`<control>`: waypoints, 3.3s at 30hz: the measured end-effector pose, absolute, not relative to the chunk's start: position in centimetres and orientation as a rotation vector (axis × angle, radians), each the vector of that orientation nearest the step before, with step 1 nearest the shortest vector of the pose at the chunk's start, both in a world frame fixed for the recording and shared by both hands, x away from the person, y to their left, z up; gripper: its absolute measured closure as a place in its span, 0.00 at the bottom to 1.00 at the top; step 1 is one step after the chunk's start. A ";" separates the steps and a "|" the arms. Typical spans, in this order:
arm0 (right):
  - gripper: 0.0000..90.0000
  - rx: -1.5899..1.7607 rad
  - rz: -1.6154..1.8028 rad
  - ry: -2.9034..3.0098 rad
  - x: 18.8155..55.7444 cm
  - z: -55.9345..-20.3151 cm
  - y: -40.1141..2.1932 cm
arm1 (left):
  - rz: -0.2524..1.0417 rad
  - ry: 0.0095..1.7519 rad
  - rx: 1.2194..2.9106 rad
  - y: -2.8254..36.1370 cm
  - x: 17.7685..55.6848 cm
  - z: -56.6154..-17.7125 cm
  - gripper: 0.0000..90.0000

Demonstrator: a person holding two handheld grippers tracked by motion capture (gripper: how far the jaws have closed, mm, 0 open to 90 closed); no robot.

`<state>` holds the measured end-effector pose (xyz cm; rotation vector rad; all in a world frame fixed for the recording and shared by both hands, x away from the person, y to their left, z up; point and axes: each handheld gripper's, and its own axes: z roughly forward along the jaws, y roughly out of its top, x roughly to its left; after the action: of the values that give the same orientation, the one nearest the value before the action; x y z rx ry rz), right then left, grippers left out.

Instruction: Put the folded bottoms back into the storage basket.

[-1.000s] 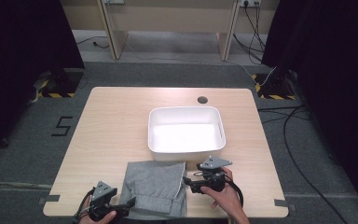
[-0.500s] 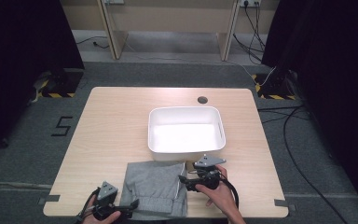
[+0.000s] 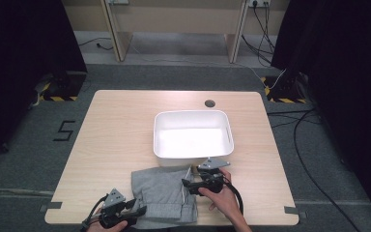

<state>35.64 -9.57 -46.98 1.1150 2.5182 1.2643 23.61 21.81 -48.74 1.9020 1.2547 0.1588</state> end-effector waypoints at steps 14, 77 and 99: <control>0.25 1.098 1.277 2.516 35.6 -46.8 -9.6 | 0.154 1.222 1.918 22.8 24.2 -48.6 0.76; 0.72 1.123 1.382 2.511 35.6 -48.5 -8.6 | 0.145 1.228 1.865 21.4 22.9 -49.0 0.59; 0.75 0.985 1.582 2.443 33.6 -43.3 -8.7 | 0.206 1.047 1.852 21.9 21.4 -43.5 0.78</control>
<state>33.64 -8.71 -43.33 0.9851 2.4427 1.5822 21.44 21.91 -43.54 1.8517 1.0466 0.2055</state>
